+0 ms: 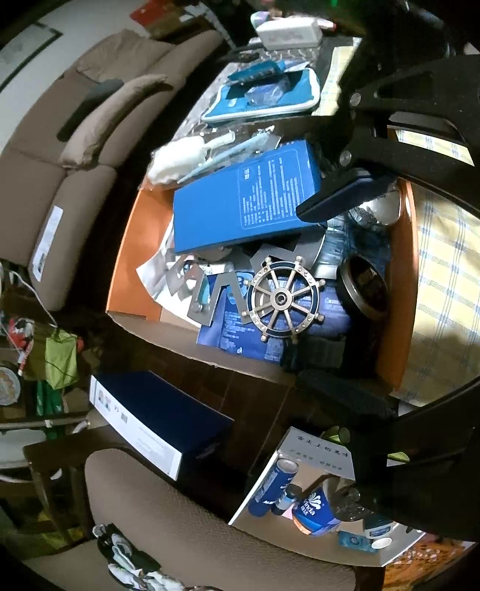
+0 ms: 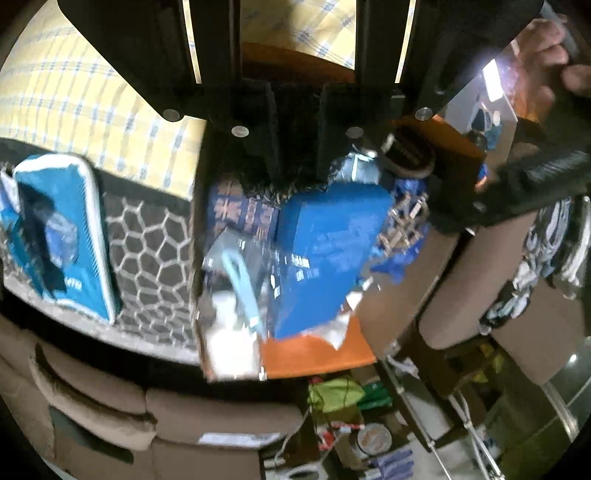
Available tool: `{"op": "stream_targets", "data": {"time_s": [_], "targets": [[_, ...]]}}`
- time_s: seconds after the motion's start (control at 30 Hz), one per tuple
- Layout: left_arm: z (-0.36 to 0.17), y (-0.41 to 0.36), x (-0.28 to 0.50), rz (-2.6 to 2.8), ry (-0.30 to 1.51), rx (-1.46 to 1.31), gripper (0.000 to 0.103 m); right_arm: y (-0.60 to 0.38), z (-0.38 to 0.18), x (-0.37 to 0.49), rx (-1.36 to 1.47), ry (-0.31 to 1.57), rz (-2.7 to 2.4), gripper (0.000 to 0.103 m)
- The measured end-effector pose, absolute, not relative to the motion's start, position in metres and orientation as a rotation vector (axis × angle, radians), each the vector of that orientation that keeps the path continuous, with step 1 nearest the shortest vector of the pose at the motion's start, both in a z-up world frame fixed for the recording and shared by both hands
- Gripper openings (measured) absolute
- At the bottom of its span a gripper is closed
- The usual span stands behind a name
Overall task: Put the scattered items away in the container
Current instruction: 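Drop the NIVEA tin from the left gripper while the right gripper releases the scrunchie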
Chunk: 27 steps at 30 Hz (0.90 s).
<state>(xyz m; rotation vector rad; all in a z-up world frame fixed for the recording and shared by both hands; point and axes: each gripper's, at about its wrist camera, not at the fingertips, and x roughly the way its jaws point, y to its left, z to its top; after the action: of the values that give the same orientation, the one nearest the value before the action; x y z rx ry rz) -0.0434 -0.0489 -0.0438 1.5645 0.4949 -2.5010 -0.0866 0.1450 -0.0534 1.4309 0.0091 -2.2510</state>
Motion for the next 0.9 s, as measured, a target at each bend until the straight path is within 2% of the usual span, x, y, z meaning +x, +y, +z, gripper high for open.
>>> {"op": "stream_targets", "data": {"time_s": [0.17, 0.5, 0.6, 0.73, 0.9], "targets": [[-0.044, -0.050, -0.043, -2.502, 0.497, 1.562, 0.080, 0.141, -0.072, -0.086, 1.477, 0.021, -2.224, 0.018], [-0.040, -0.051, -0.042, -2.505, 0.516, 1.544, 0.080, 0.157, -0.004, -0.078, 1.359, 0.043, -2.305, 0.019], [-0.038, -0.051, -0.041, -2.513, 0.524, 1.539, 0.080, 0.159, 0.013, -0.070, 1.339, 0.100, -2.312, 0.019], [-0.035, -0.050, -0.038, -2.524, 0.541, 1.532, 0.080, 0.176, 0.021, -0.047, 1.338, 0.190, -2.343, 0.019], [-0.030, -0.043, -0.040, -2.548, 0.539, 1.530, 0.081, 0.215, 0.017, -0.031, 1.381, 0.103, -2.409, 0.019]]}}
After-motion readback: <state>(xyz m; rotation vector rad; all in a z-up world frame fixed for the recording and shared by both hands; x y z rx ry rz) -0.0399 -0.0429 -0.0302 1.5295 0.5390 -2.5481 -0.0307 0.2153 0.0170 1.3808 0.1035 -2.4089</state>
